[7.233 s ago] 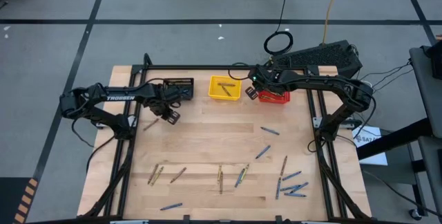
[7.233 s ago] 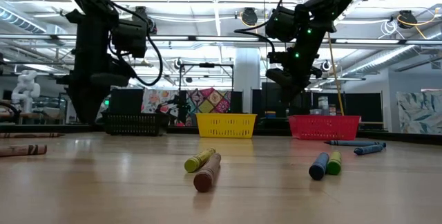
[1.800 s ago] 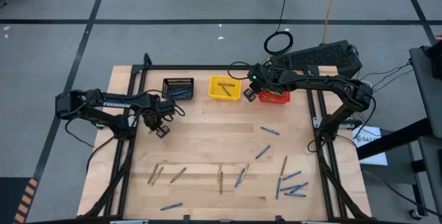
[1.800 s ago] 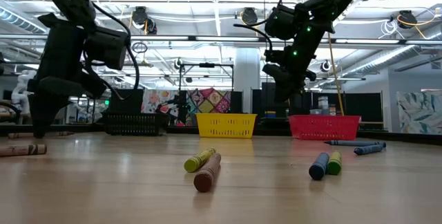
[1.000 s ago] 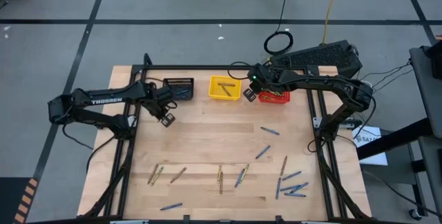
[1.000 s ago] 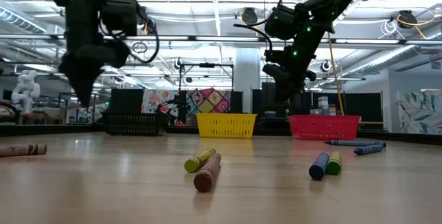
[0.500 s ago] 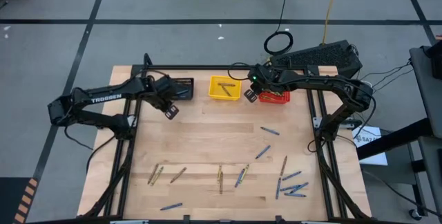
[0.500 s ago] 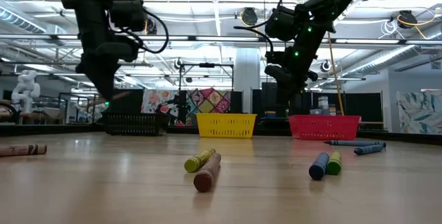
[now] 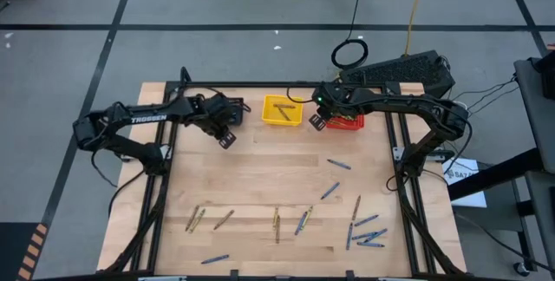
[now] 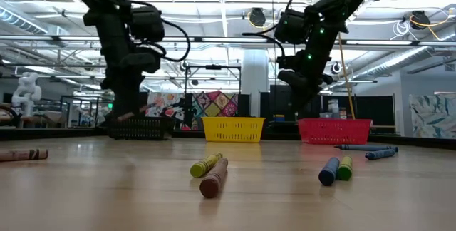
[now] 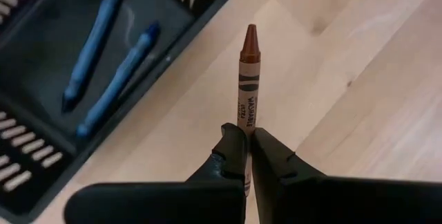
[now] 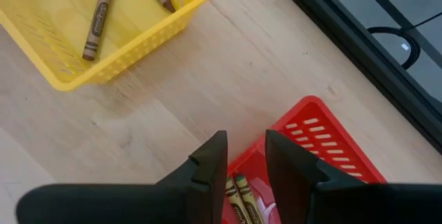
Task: Sort crayons
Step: Put the brown crayon into the yellow bin
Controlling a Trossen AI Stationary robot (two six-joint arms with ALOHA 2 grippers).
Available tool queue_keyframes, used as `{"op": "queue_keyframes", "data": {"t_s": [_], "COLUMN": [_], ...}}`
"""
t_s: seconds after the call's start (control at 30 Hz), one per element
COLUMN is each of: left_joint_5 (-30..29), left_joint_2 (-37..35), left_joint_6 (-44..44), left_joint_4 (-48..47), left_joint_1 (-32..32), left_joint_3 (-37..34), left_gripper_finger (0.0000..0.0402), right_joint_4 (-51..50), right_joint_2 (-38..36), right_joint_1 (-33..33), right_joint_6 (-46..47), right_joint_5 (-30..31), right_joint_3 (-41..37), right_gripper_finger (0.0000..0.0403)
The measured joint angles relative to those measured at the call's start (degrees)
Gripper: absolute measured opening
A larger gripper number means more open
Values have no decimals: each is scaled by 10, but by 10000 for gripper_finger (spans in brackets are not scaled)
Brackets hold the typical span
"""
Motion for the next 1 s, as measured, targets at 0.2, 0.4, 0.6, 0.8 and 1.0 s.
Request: {"op": "queue_keyframes", "data": {"t_s": [0.2,0.4,0.6,0.8,1.0], "left_joint_5": [2,5,7,7,7], "left_joint_2": [2,17,78,136,170], "left_joint_6": [13,26,49,89,117], "left_joint_4": [11,46,61,99,120], "left_joint_1": [0,0,1,1,9], "left_joint_3": [41,78,122,162,201], "left_gripper_finger": [0,0,0,0,0], "right_joint_4": [-1,-1,0,1,1], "right_joint_2": [0,0,0,0,0], "right_joint_1": [0,0,0,0,0], "right_joint_6": [0,0,0,0,0], "right_joint_5": [1,1,1,1,0], "right_joint_3": [0,0,0,0,0], "right_gripper_finger": [86,86,86,86,86]}}
